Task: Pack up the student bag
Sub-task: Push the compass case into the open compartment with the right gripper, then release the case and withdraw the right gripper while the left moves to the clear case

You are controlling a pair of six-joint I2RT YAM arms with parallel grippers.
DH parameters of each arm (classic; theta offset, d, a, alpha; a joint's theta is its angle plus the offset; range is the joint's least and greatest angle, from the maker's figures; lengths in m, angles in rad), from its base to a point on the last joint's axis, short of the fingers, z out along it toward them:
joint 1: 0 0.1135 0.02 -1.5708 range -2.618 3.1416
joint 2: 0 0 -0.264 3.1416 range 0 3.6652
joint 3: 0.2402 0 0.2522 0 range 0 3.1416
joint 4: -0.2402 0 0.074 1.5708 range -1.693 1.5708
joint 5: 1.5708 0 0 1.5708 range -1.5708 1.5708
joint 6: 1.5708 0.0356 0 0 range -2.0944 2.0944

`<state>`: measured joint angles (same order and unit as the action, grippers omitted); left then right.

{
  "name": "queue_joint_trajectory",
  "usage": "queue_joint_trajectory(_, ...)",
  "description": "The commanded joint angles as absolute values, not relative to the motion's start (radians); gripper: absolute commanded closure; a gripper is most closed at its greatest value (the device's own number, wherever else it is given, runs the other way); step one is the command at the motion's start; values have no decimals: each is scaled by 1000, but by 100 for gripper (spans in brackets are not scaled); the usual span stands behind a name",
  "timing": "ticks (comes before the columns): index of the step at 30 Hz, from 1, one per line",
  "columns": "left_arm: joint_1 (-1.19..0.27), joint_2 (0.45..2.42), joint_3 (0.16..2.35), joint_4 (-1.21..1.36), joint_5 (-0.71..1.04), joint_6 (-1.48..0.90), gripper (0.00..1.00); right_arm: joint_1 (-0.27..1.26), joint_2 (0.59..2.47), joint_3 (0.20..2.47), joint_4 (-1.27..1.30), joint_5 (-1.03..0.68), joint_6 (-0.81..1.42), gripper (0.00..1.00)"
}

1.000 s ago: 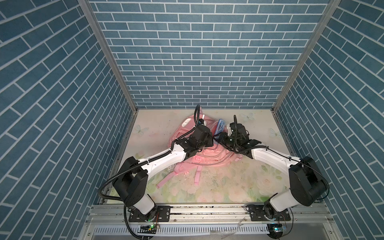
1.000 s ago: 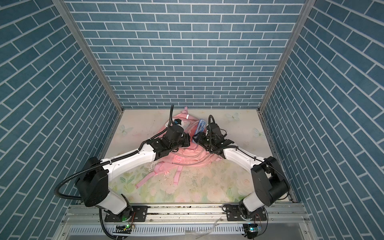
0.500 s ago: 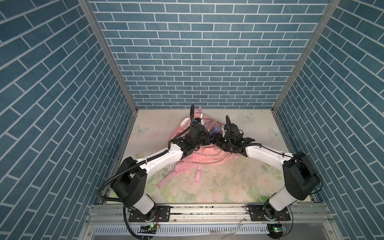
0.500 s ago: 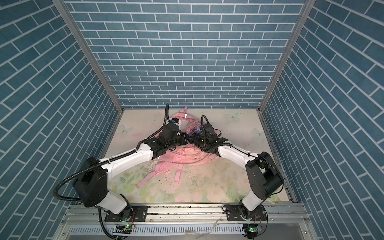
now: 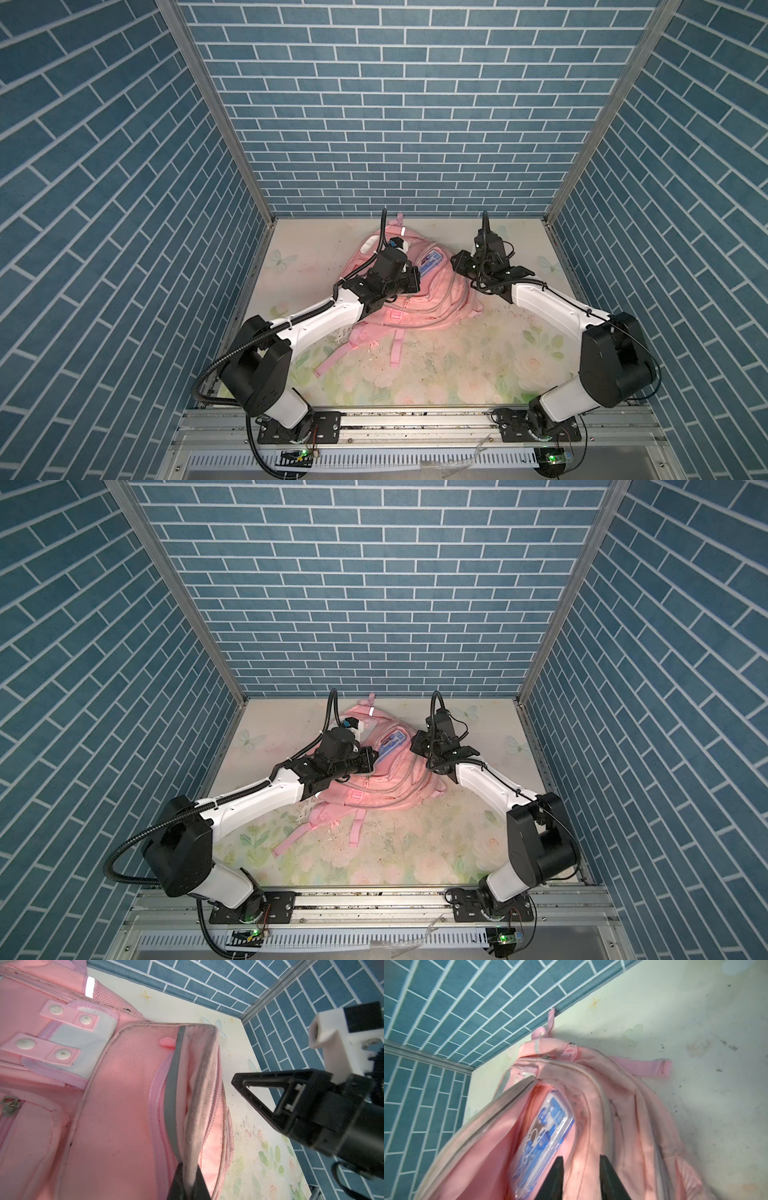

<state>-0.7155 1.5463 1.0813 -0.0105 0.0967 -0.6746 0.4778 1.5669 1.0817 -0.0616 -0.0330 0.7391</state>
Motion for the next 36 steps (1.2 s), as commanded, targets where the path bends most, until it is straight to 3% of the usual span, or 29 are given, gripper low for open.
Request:
queue_joint_trajectory(1, -719, 1496, 1088, 62, 129, -649, 100, 480, 1635, 1146, -73, -2, 632, 72)
queue_joint_trajectory(12, -735, 1536, 1137, 28, 139, -632, 100, 505, 1830, 1271, -117, -124, 606, 81)
queue_joint_trajectory(15, -737, 1547, 1157, 2, 136, -630, 100, 505, 1843, 1271, -105, -186, 567, 79)
queue_joint_trajectory(16, -739, 1549, 1167, -15, 127, -627, 96, 504, 1832, 1264, -100, -187, 559, 74)
queue_joint_trajectory(20, -745, 1524, 1216, -158, -30, -598, 55, 465, 1714, 1186, -74, -177, 547, 57)
queue_joint_trajectory(22, -739, 1487, 1222, -226, -106, -586, 44, 436, 1653, 1152, -87, -184, 534, 53)
queue_joint_trajectory(29, -631, 1363, 1232, -567, -229, -632, 30, 393, 1462, 1012, -155, -110, 404, 41)
queue_joint_trajectory(36, -315, 1232, 1080, -776, -117, -763, 28, 351, 1264, 823, -44, -70, 308, 35)
